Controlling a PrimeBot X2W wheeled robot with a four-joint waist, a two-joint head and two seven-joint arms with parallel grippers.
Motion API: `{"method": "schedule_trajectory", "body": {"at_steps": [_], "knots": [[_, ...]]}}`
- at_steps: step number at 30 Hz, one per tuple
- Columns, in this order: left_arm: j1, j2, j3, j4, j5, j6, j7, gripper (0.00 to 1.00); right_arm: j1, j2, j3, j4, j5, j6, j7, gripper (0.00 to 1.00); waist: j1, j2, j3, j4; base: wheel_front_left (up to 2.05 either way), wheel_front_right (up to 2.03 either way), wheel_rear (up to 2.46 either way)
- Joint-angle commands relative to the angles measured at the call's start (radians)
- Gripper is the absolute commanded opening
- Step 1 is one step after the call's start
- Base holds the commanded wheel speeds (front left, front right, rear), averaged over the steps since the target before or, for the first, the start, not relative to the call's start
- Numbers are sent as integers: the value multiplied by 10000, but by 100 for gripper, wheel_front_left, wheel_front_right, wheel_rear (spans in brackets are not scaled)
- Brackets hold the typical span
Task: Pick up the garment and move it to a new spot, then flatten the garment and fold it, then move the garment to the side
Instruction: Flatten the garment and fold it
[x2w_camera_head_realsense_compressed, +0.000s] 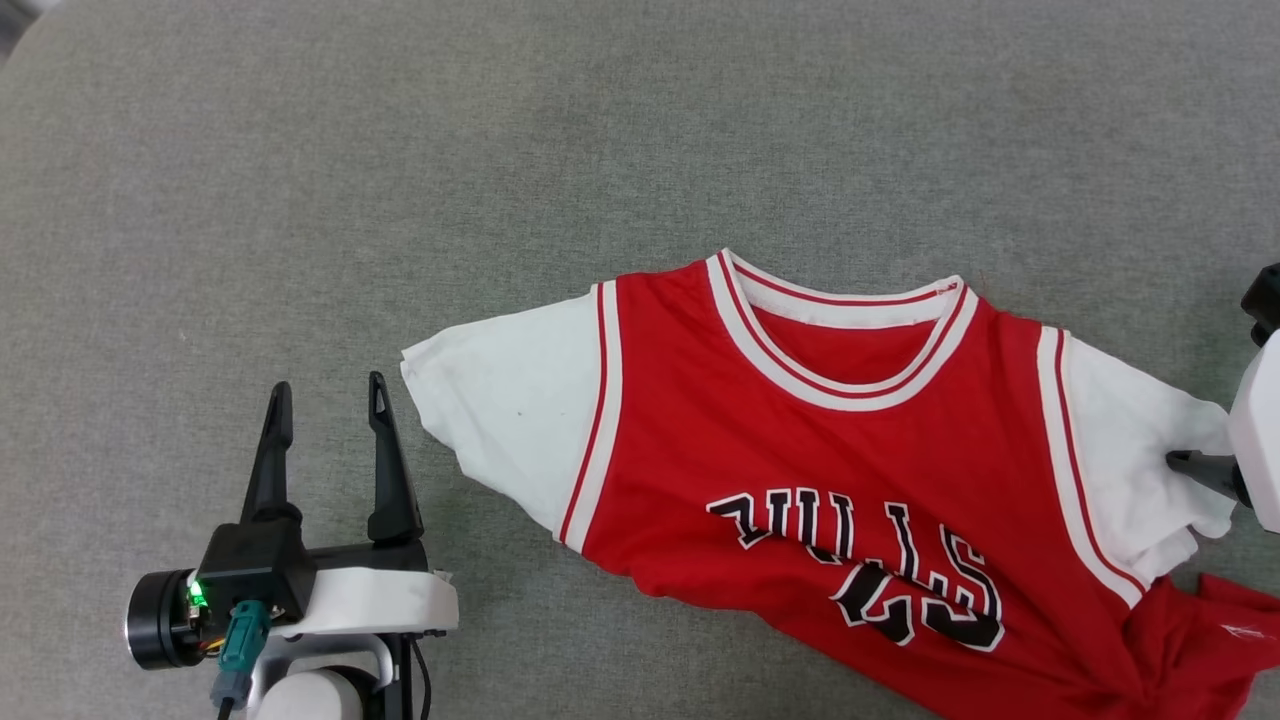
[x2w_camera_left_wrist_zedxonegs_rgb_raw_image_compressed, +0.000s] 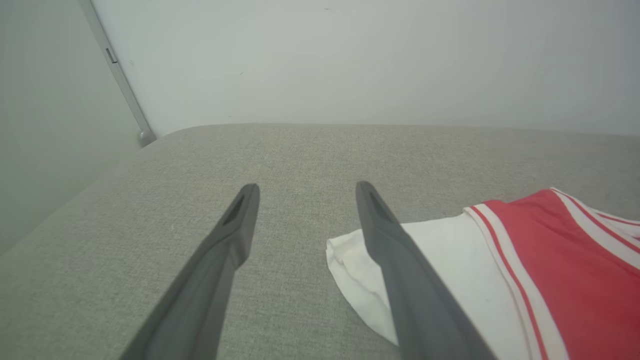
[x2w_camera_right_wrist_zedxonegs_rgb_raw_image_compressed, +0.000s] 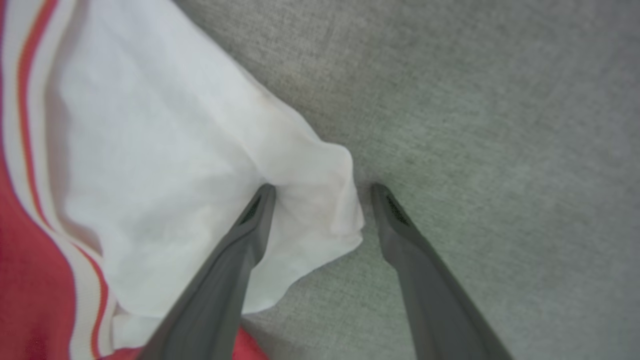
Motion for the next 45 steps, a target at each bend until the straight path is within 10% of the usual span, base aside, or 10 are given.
{"method": "schedule_trajectory", "body": {"at_steps": [1,2,3,4,20,29,45], "knots": [[-191,-13,18,30,22,-69,-25,100,635,594,469,355,84,-2,-186,100,0,0,-6,-18,0,0,0],[-211,-14,49,57,4,-68,-25,100,679,722,557,350,128,0,-392,100,0,0,-37,-52,0,0,0],[-212,-17,105,73,-23,-90,-25,100,681,808,611,329,172,6,-616,20,0,0,-77,-104,0,0,0],[-209,-18,159,88,-47,-135,-25,100,663,851,663,263,229,15,-832,0,0,0,-139,-159,0,0,0],[-1606,1911,429,905,-45,-1592,1548,100,113,-637,178,-1744,252,-5,-3491,0,0,0,-1393,-823,0,0,0],[-3440,3568,-339,751,-905,-2705,5119,100,720,-772,-263,-2688,-62,-5,-3593,0,0,0,-1299,-1044,0,0,0],[-6304,7006,-4137,834,-5150,-2783,10897,100,898,-416,-714,-3303,-445,-5,-3436,0,0,0,-490,-1268,0,0,0]]}}
